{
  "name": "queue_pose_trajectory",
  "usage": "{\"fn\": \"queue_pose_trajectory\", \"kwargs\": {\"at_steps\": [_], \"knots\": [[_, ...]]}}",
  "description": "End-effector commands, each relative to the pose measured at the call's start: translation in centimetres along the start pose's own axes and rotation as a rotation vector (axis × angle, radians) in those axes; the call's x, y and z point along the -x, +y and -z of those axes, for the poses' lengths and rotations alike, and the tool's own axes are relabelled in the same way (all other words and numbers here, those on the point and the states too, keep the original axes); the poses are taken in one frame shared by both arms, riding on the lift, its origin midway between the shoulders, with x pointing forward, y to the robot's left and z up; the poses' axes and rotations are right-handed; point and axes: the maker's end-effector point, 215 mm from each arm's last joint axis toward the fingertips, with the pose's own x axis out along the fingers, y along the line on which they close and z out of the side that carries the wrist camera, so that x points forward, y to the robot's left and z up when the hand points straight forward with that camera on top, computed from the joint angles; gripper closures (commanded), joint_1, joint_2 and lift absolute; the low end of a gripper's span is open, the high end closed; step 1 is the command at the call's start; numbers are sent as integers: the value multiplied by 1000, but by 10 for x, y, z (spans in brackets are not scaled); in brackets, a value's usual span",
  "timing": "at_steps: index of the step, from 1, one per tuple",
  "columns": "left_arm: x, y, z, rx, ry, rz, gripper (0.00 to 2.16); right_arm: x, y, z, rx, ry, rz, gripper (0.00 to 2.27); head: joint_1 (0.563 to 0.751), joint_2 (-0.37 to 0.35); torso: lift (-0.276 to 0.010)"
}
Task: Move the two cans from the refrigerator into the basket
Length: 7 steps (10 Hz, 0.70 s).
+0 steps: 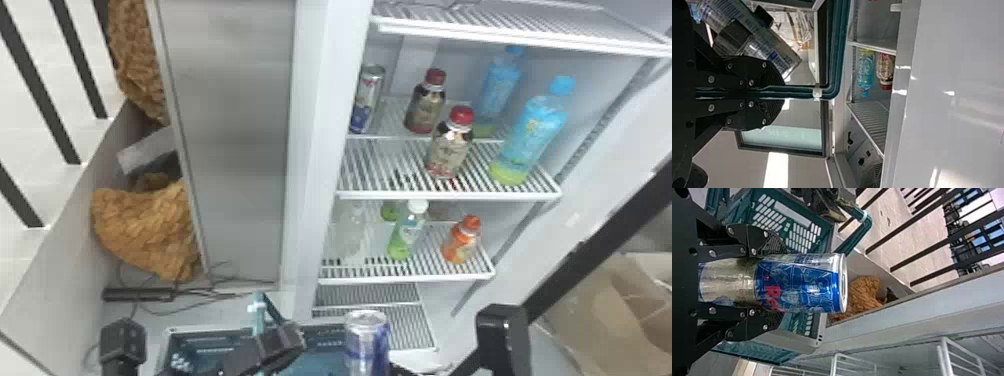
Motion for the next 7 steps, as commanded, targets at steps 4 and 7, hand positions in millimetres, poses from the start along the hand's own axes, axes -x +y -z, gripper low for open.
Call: {"fn": "queue_pose_trajectory", "kwargs": {"at_steps": [4,7], "knots": [[0,0,-1,0,-2,1,1191,-26,-1,13,-61,32,-97,717,695,-175,-31],[-1,-1,-1,-1,0,2,1191,-30,9,12,-70,31,-143,499,695,-139,-31]]}}
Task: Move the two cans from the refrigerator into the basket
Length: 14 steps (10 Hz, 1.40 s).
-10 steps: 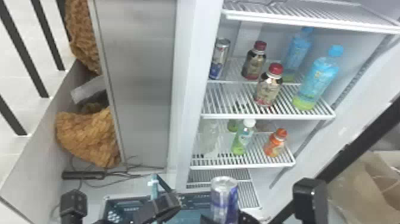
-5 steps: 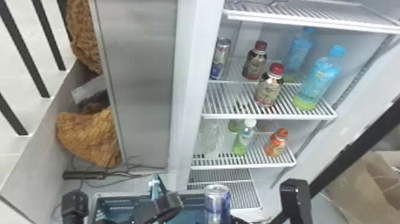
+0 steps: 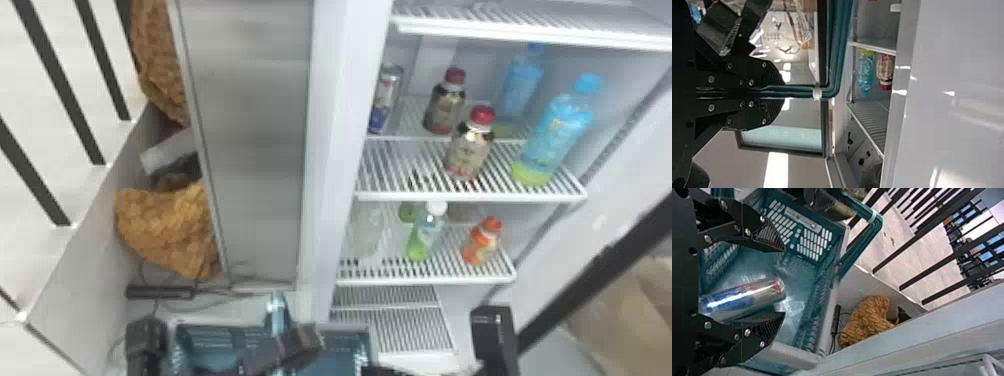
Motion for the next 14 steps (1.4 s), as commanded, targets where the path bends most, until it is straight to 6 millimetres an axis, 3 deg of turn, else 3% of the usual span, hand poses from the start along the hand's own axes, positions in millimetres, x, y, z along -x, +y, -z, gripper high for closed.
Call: {"fn": "queue_pose_trajectory", "kwargs": {"at_steps": [1,3,5,7,10,14], "knots": [[1,0,-1,-1,-2,-1,1191,1,2,-20,33,-65,-6,449,695,-133,-31],[1,0,-1,-1,-2,-1,1191,18,-4,-57,94,-168,27,407,695,-130,-31],[1,0,0,1,-5,-1,1191,44,-25,-90,167,-255,135,406,695,-153,-31],[1,0,0,1,-5,-1,1191,62,-33,-108,201,-313,208,391,695,-210,-31],[1,0,-1,-1,-6,-1,1191,76,-40,-145,259,-444,264,372,695,-240,-31],[2,0,-2,-1,-8,0,1191,80,-74,-188,290,-577,337,328,695,-260,-31]]}}
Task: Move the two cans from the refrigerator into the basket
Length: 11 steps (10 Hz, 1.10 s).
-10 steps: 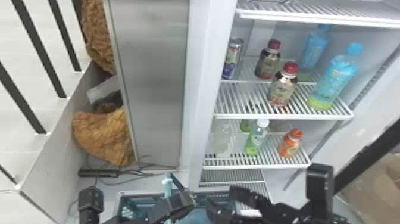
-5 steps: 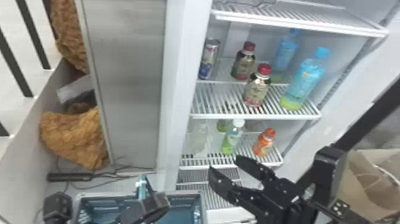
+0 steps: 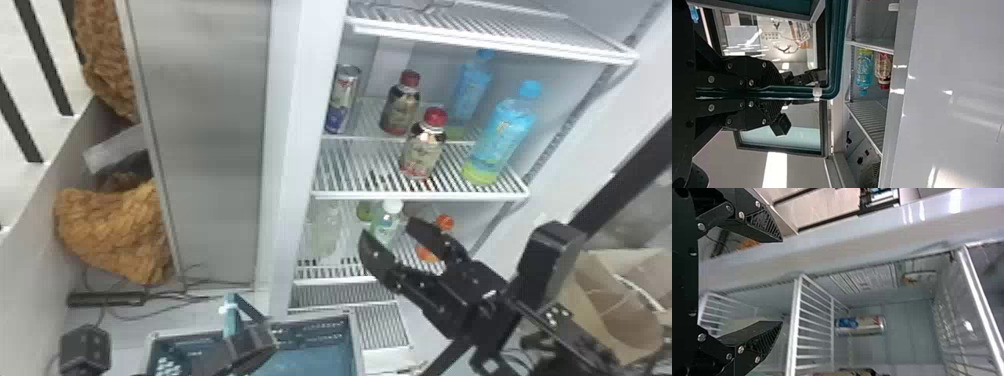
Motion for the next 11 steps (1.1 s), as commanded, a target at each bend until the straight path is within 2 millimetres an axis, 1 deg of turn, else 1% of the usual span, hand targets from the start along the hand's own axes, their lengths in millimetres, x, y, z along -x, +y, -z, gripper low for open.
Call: {"fn": "queue_pose_trajectory", "kwargs": {"at_steps": [1,2,5,7,8,9,11], "knots": [[0,0,0,0,0,0,1191,-14,-17,-14,11,-62,29,325,695,-268,-31],[-1,0,0,-1,2,1,1191,-23,-27,-22,15,-96,45,325,695,-271,-31],[1,0,0,-1,1,-3,1191,-34,-52,-35,9,-162,123,325,695,-292,-31],[-1,0,0,-3,6,-2,1191,-44,-68,-39,-2,-187,160,329,695,-300,-31],[-2,-1,0,-6,10,-1,1191,-53,-74,-38,-7,-190,163,331,695,-305,-31],[-2,-1,0,-4,9,-2,1191,-62,-77,-38,-10,-195,161,329,695,-307,-31],[-1,-1,-1,-6,8,-4,1191,-87,-70,-40,-17,-209,137,329,695,-296,-31]]}}
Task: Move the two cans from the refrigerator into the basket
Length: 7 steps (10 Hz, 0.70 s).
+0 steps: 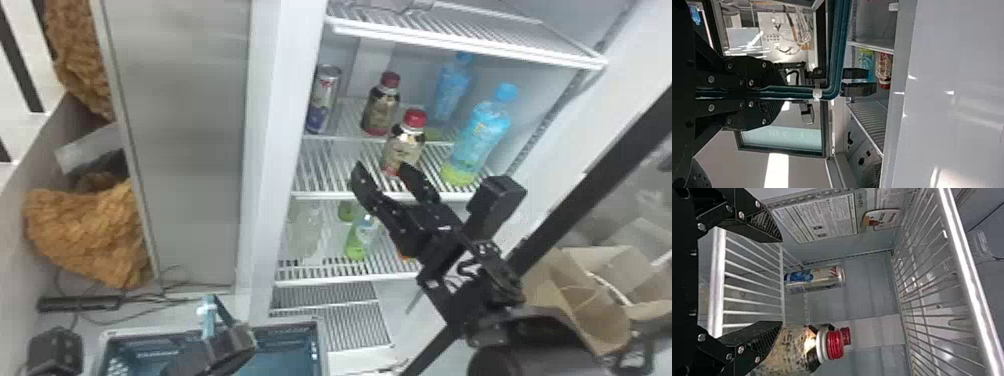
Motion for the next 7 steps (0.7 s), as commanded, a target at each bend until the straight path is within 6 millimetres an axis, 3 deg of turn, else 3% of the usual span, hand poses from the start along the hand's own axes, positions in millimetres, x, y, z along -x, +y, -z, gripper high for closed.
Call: {"fn": "queue_pose_trajectory", "kwargs": {"at_steps": [1,7], "knots": [[-2,-2,-1,-6,3,3,1191,-15,13,2,-9,-9,-18,329,695,-288,-31],[-2,-2,-4,-11,1,1,1191,-53,35,-11,-22,-45,45,329,695,-227,-31]]}}
